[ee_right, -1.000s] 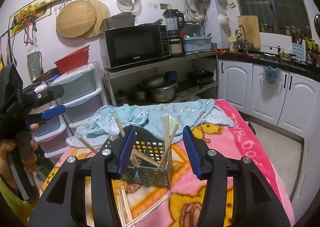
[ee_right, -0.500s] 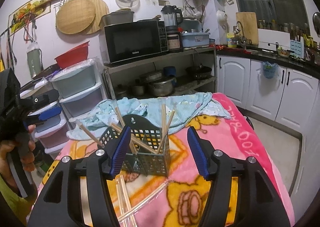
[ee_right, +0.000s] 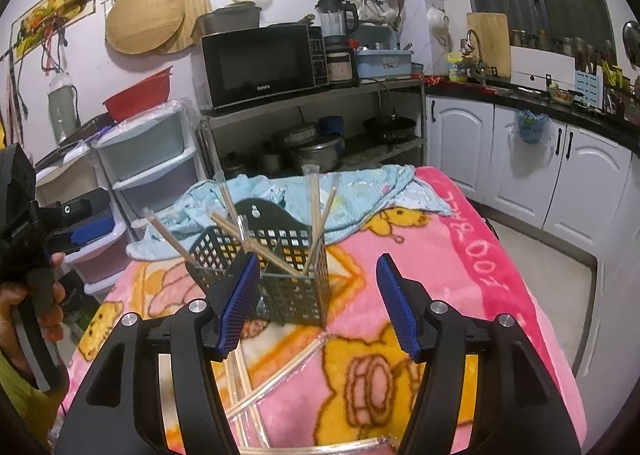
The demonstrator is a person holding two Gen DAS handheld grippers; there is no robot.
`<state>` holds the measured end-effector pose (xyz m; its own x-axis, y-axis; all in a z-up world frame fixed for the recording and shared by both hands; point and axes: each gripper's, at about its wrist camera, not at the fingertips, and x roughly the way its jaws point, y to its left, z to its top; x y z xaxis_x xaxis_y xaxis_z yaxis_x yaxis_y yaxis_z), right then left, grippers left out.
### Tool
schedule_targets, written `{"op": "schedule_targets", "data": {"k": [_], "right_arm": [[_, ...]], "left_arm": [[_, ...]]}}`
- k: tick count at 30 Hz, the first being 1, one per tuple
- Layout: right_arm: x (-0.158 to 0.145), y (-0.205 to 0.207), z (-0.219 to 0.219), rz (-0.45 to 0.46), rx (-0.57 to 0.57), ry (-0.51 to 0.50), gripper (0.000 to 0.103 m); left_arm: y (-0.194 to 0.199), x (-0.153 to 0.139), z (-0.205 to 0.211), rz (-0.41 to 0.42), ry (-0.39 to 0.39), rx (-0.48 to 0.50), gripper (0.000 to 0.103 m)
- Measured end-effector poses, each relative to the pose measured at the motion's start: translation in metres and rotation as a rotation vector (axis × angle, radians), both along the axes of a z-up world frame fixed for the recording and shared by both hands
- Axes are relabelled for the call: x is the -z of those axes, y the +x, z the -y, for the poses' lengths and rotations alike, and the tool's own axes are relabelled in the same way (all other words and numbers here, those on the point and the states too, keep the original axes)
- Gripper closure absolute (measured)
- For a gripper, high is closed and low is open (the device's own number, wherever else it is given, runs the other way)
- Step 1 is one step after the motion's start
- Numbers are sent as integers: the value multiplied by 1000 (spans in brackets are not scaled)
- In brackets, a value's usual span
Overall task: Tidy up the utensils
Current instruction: 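Withdraw both open tools from the caddy toward the chopstick pile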
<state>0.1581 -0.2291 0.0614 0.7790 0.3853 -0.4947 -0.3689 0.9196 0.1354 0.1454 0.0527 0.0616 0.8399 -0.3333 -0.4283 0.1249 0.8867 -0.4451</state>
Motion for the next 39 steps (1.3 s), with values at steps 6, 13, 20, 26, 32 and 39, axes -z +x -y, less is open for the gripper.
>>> {"op": "schedule_targets", "data": {"k": [6, 13, 20, 26, 32, 39], "right_arm": [[8, 0, 2, -24, 3, -5, 42], [18, 1, -2, -53, -14, -15, 41], [36, 3, -10, -105, -41, -44, 41], [51, 4, -16, -146, -57, -60, 41], [63, 7, -19, -183, -65, -77, 41], [76, 11, -17, -217, -60, -90, 41]], "left_arm": [[-3, 11, 2, -27, 7, 8, 11], [-4, 29, 1, -74, 24, -1, 11], [-3, 48, 0, -131, 34, -8, 11], [0, 63, 1, -178, 41, -5, 11], [5, 79, 4, -222, 50, 5, 11], [10, 106, 4, -294, 9, 29, 11]]}}
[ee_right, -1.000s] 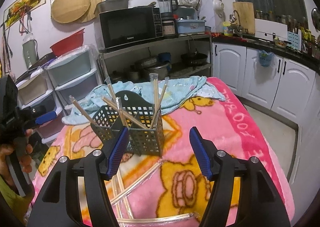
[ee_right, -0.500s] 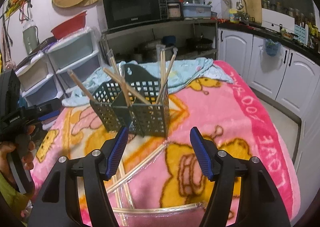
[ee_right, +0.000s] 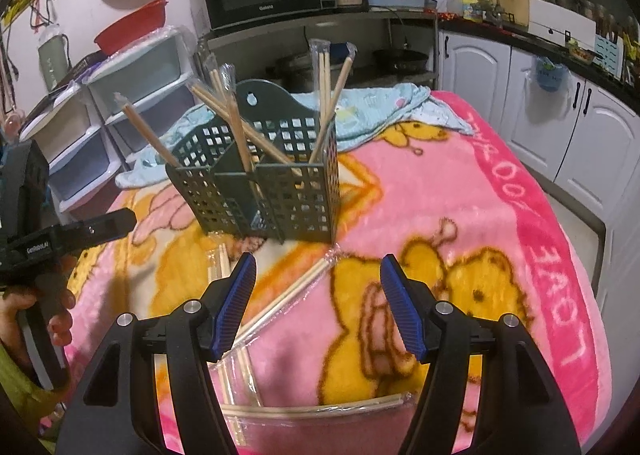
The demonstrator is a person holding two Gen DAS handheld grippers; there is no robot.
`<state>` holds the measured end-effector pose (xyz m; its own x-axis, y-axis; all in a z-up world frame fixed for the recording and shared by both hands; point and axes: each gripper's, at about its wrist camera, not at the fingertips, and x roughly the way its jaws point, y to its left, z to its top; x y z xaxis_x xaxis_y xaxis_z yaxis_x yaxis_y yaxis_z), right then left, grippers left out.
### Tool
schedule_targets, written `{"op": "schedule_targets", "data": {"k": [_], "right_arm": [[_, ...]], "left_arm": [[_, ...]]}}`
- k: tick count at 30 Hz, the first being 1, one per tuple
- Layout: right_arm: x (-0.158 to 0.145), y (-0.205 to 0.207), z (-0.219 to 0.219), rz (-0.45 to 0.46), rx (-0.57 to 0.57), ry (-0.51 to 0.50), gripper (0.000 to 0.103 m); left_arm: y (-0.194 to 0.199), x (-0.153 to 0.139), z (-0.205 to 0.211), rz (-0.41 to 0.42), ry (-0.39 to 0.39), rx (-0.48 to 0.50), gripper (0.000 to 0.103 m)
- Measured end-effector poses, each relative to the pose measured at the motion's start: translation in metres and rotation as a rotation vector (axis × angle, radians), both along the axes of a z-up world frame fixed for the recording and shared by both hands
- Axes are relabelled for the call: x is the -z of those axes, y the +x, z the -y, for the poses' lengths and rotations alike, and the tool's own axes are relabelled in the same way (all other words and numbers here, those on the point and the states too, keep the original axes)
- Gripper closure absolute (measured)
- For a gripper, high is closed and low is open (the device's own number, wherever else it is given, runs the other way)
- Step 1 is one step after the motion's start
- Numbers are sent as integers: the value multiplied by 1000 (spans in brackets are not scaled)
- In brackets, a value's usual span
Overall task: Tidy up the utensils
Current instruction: 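Withdraw both open tools from the caddy toward the chopstick pile, then close the left tool on a wrapped chopstick while the right tool grasps another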
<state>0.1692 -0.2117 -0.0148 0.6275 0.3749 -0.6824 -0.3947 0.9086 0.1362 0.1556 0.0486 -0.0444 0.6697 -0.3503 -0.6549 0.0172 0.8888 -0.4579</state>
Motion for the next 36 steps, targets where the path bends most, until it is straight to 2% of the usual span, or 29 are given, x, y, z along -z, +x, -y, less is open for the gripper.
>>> {"op": "schedule_targets", "data": {"k": [9, 11, 14, 16, 19, 26, 28, 32, 36], "right_arm": [[19, 7, 4, -48, 14, -19, 41], [23, 9, 4, -57, 17, -25, 41], [29, 11, 5, -70, 23, -31, 41], [32, 13, 7, -77, 29, -36, 41], [36, 16, 8, -87, 33, -42, 41], [49, 28, 5, -120, 31, -47, 41], [52, 33, 1, -132, 22, -42, 41], [60, 45, -13, -156, -3, -48, 41], [73, 59, -26, -213, -17, -36, 41]], "left_arm": [[6, 27, 11, -69, -14, 44, 11], [10, 34, 15, -87, -32, 64, 15], [15, 46, 20, -116, -49, 89, 22], [17, 52, 23, -133, -64, 103, 32], [22, 60, 25, -143, -95, 115, 41], [39, 69, 25, -153, -98, 110, 45], [45, 72, 24, -163, -94, 103, 54], [51, 75, 24, -169, -85, 97, 63], [53, 78, 19, -177, -70, 84, 82]]}}
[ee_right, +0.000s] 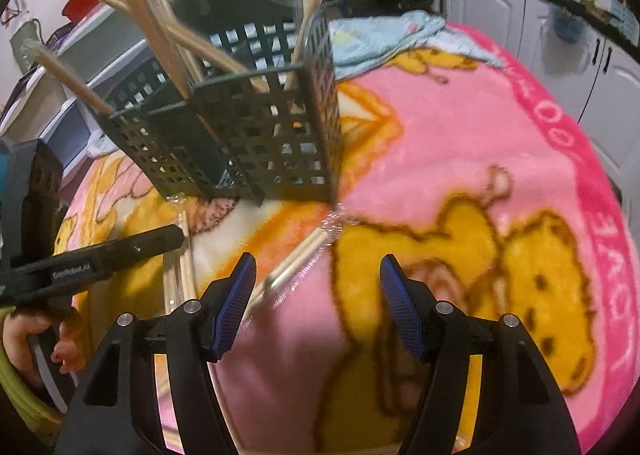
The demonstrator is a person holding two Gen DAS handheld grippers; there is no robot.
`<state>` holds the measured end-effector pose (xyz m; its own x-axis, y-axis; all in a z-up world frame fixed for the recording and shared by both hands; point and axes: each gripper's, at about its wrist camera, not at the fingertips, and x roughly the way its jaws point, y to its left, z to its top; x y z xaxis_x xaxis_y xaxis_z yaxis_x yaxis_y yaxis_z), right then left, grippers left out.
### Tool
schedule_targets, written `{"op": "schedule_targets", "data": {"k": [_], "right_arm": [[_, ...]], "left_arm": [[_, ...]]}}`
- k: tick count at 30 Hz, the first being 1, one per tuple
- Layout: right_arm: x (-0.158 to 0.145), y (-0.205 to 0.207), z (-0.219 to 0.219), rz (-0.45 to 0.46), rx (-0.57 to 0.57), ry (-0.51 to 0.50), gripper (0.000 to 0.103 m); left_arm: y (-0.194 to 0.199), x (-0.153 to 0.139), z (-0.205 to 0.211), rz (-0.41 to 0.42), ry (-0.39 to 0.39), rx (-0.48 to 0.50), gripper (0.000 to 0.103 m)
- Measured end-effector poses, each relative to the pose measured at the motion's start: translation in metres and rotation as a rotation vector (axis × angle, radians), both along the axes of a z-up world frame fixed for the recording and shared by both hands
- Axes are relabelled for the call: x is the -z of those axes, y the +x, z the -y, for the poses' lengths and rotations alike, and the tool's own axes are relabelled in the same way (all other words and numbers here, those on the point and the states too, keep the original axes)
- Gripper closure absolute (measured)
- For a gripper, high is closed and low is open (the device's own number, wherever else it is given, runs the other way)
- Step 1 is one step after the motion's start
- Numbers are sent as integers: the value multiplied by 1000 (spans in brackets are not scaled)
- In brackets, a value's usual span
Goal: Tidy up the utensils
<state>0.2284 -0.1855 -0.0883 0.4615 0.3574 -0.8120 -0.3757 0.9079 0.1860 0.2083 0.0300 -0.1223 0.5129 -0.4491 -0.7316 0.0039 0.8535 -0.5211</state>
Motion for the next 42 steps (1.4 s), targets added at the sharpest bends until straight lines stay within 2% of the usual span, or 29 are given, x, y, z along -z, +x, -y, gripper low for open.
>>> {"op": "schedule_targets", "data": {"k": [1, 5, 10, 12, 13, 15, 17, 30, 42], "right_arm": [[4, 4, -3, -18, 4, -1, 41], [18, 21, -7, -96, 37, 39, 43], [22, 31, -3, -104, 90, 37, 63], [23, 33, 1, -105, 108, 40, 75], [23, 33, 4, -110, 117, 52, 77], [23, 36, 13, -125, 134, 87, 87], [23, 36, 20, -134, 144, 121, 92], [-11, 14, 29, -64, 149, 204, 96], [-68, -17, 39, 49, 106, 263, 97]], "left_arm": [[0, 0, 1, -1, -1, -1, 85], [0, 2, -5, 2, -8, 3, 88], [0, 3, -10, 11, -16, 6, 90], [0, 4, -10, 14, -19, 5, 92], [-1, 5, -12, 13, -17, 3, 93], [-3, 6, -15, 13, -24, 0, 94], [-5, 6, -19, 15, -21, -5, 95], [-25, -15, -50, 62, 6, -88, 99], [-46, -74, -64, 210, -32, -130, 99]]}}
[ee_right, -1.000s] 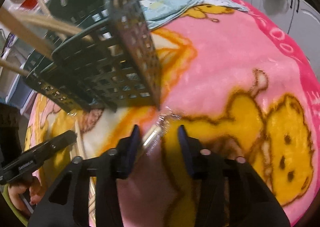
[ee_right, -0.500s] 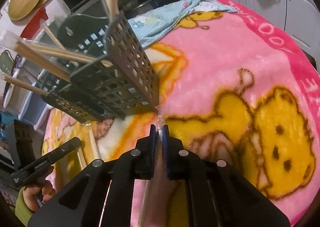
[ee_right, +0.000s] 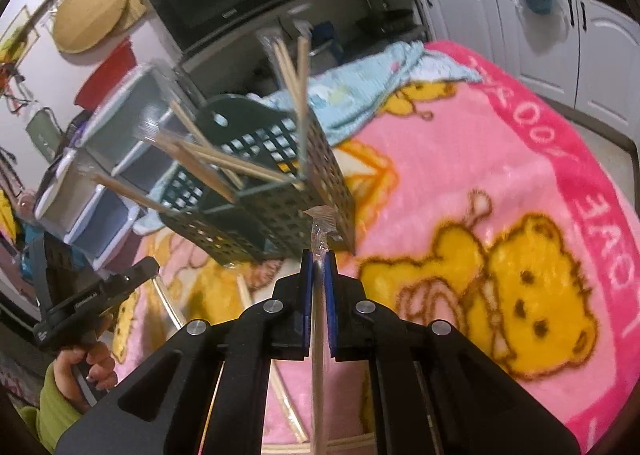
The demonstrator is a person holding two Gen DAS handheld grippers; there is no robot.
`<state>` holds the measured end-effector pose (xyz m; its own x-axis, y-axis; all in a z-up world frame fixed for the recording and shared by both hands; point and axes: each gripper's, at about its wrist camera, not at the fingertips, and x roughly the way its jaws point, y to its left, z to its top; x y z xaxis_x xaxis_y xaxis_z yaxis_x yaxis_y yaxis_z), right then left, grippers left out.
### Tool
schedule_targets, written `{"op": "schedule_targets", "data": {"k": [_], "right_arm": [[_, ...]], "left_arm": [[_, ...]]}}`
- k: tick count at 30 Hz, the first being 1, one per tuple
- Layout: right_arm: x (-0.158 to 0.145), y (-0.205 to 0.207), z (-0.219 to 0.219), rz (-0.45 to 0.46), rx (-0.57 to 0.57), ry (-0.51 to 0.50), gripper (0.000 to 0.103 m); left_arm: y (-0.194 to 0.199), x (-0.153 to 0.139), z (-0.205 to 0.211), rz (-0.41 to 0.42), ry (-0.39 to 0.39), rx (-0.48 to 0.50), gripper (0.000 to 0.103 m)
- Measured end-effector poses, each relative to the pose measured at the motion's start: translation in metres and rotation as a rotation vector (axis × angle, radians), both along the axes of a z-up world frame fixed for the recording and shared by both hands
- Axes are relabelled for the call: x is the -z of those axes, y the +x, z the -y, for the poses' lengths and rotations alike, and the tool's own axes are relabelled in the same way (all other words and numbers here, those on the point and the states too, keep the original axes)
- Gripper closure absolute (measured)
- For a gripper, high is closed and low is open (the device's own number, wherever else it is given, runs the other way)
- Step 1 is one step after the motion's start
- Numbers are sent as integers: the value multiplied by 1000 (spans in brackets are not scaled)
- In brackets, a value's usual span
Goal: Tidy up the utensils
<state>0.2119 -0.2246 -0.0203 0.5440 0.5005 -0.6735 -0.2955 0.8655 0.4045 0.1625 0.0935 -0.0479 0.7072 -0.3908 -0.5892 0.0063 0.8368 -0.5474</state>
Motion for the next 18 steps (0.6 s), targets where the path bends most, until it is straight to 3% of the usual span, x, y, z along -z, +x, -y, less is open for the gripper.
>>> {"op": "schedule_targets", "data": {"k": [9, 18], "right_arm": [[-43, -19, 1, 113, -39, 15, 97], [-68, -33, 0, 206, -49, 6, 97]], "left_arm": [[-11, -39, 17, 99, -13, 38, 101], [-16, -65, 34, 166, -17, 88, 101]]}}
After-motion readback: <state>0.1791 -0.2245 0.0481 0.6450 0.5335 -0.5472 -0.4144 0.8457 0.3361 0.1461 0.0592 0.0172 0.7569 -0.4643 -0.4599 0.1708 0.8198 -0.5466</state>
